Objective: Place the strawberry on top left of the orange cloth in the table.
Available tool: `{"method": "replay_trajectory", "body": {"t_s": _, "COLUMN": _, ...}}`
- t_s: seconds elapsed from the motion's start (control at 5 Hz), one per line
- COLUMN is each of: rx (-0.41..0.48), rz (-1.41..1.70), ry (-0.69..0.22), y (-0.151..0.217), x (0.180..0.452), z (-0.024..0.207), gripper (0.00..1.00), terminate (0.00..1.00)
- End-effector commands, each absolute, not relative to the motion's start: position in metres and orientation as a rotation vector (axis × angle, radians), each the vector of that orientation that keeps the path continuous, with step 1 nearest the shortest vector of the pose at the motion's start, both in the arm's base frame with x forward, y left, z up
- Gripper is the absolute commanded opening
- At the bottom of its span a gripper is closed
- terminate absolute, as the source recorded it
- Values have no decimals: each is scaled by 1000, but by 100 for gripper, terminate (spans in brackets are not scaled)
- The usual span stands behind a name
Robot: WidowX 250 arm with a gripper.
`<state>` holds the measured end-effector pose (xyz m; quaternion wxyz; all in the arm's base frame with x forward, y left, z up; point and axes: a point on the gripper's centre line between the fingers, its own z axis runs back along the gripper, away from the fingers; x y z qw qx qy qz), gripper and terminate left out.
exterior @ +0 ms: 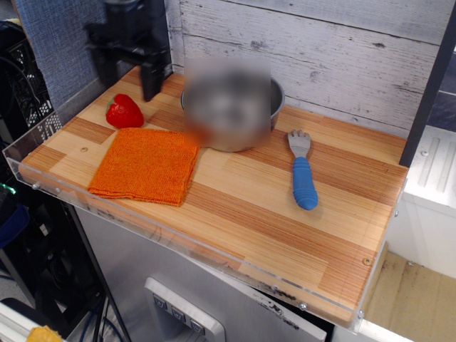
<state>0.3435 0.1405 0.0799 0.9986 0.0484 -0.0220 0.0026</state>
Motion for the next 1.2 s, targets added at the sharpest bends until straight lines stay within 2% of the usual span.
{"method": "replay_trajectory", "body": {"t_s": 0.0, "rx": 72, "rz": -107, "ry": -179, "y": 81, "x": 331, "z": 140, "gripper": 100, "terminate": 0}}
{"method": "replay_trajectory", "body": {"t_s": 0.4, "rx": 91, "rz": 21, "ry": -157, "y": 80, "x": 303, "z": 153, "gripper": 100, "terminate": 0}}
{"method": "replay_trajectory", "body": {"t_s": 0.8, "rx": 77, "rz": -44, "ry": -169, "y": 80, "x": 301, "z": 157, "gripper": 100, "terminate": 0}}
{"method": "replay_trajectory", "body": {"t_s": 1.0, "rx": 77, "rz": -44, "ry": -169, "y": 80, "x": 301, "z": 157, "gripper": 100, "terminate": 100}}
